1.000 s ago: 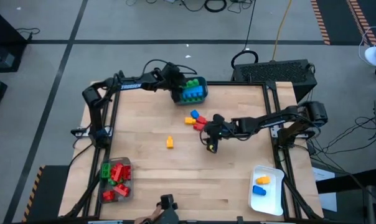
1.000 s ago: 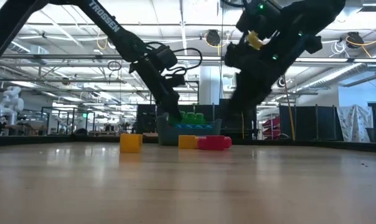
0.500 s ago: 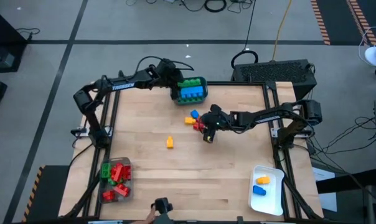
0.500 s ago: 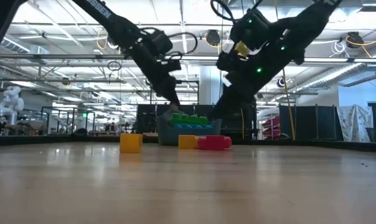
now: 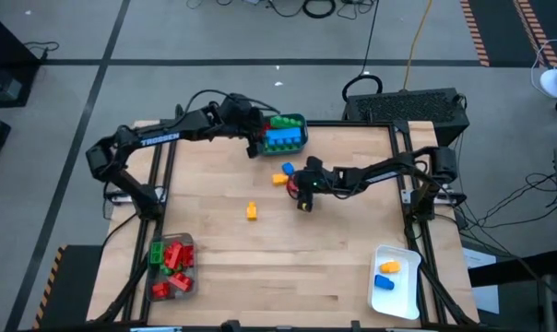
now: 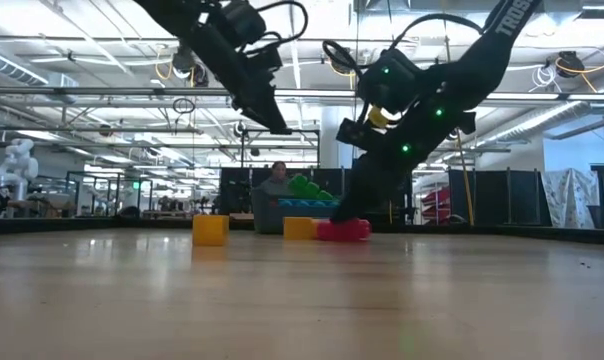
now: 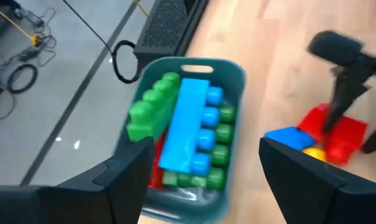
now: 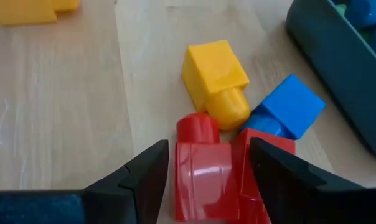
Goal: Sort blocks by size
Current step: Put the game piece into the white container
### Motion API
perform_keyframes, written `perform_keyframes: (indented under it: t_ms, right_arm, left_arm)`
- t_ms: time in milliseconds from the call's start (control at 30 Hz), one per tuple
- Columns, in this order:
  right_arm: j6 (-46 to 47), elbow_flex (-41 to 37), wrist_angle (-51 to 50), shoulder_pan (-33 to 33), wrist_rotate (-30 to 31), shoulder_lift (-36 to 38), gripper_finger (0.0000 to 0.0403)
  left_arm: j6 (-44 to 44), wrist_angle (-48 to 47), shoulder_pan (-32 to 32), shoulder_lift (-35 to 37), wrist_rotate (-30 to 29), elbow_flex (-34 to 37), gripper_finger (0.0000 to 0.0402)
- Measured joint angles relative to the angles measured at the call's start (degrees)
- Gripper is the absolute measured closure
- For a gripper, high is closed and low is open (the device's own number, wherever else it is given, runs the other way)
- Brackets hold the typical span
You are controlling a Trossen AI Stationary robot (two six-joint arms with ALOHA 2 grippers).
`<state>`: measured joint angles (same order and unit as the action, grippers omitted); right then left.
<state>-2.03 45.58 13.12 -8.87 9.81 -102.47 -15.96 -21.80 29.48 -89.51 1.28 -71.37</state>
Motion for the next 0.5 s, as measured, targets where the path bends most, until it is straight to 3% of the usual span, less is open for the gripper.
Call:
perform_keyframes:
  t_ms: [233, 367, 500]
  right_arm:
    - [-0.3, 0.1, 0.1, -0.2, -1.5, -1.8, 0.0193]
    - [4.0, -0.3, -4.1, 0.5, -6.3, -1.4, 0.0193]
    - [6.6, -0.2, -8.1, 2.3, -5.8, 0.8, 0.0193]
  left_arm:
    - [4.5, -1.7, -4.5, 3.3, -0.8, 4.0, 0.011]
    - [7.4, -2.8, -7.2, 3.5, -4.6, 5.4, 0.011]
    - [9.1, -4.3, -9.9, 3.5, -7.1, 5.4, 0.011]
